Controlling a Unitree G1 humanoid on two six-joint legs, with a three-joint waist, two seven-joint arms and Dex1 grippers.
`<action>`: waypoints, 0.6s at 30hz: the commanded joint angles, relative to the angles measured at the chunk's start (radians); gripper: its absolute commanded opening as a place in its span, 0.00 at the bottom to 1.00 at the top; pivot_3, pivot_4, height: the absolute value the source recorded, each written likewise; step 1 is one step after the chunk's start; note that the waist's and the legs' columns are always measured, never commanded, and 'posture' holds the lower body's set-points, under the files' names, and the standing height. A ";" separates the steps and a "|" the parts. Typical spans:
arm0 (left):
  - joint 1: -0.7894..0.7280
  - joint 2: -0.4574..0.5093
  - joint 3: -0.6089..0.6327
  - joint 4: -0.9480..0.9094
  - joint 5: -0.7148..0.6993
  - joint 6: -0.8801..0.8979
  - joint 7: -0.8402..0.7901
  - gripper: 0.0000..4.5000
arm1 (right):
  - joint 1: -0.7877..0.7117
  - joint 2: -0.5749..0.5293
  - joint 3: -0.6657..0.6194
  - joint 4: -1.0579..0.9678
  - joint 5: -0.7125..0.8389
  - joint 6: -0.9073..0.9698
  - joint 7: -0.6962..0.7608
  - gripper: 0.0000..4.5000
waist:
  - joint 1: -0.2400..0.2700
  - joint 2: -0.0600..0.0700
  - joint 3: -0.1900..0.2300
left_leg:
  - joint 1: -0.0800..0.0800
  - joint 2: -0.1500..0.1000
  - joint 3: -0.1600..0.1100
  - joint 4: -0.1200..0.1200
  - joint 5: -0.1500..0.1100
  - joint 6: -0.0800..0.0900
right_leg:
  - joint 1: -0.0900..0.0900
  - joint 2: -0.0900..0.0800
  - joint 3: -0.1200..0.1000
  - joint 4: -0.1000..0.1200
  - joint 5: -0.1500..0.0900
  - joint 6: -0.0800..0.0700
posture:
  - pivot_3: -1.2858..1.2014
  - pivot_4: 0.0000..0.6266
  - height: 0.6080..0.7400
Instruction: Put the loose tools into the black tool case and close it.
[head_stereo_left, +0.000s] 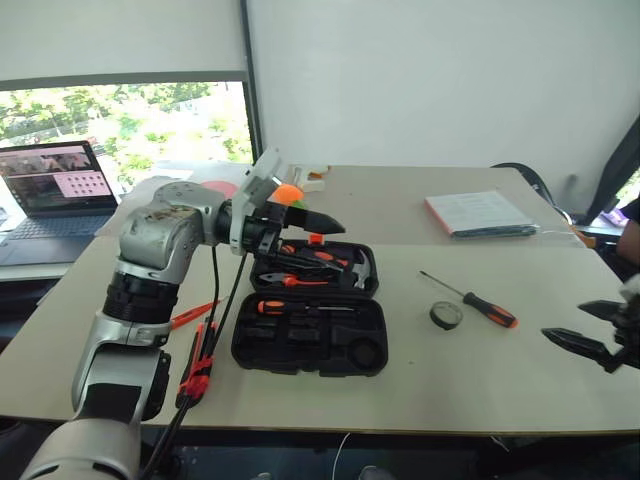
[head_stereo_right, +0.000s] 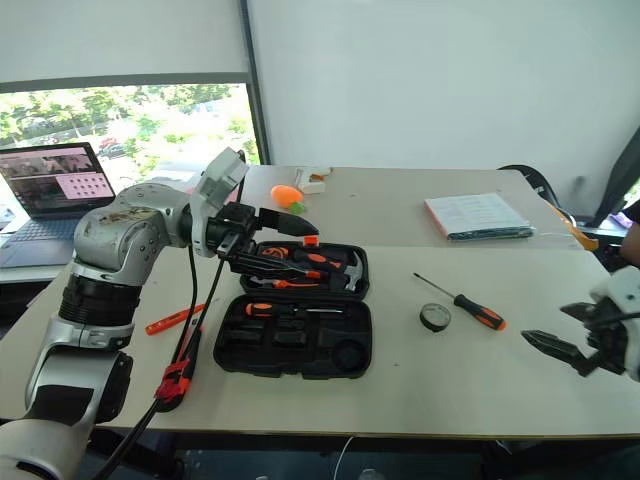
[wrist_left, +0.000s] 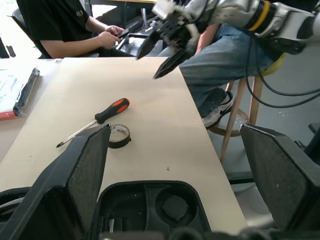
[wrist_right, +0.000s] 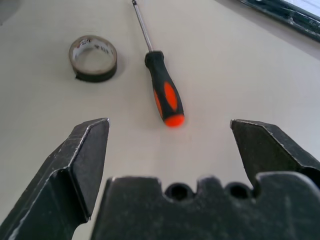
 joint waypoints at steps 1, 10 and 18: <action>0.001 0.013 0.029 -0.072 -0.047 0.020 0.041 0.98 | -0.239 0.014 0.198 0.187 -0.139 -0.054 -0.020 1.00 | 0.002 0.001 0.000 | -0.001 0.000 0.000 0.000 0.000 0.000 | -0.001 0.000 0.000 0.000 0.000 0.000 | 0.52 0.24 1.00; 0.016 0.052 0.031 -0.121 -0.082 0.023 0.081 0.98 | -0.574 0.100 0.482 0.541 -0.330 -0.096 0.072 1.00 | 0.010 0.001 0.000 | -0.005 -0.001 0.000 0.000 0.000 0.001 | -0.003 -0.002 -0.002 -0.001 0.000 0.000 | 0.52 0.24 1.00; 0.021 0.070 0.017 -0.107 -0.064 -0.023 0.091 1.00 | -0.657 0.147 0.530 0.697 -0.392 -0.136 0.106 0.76 | 0.005 0.002 0.000 | -0.004 -0.001 0.000 0.000 0.000 0.000 | -0.003 -0.002 -0.002 0.000 0.000 0.000 | 0.52 0.24 1.00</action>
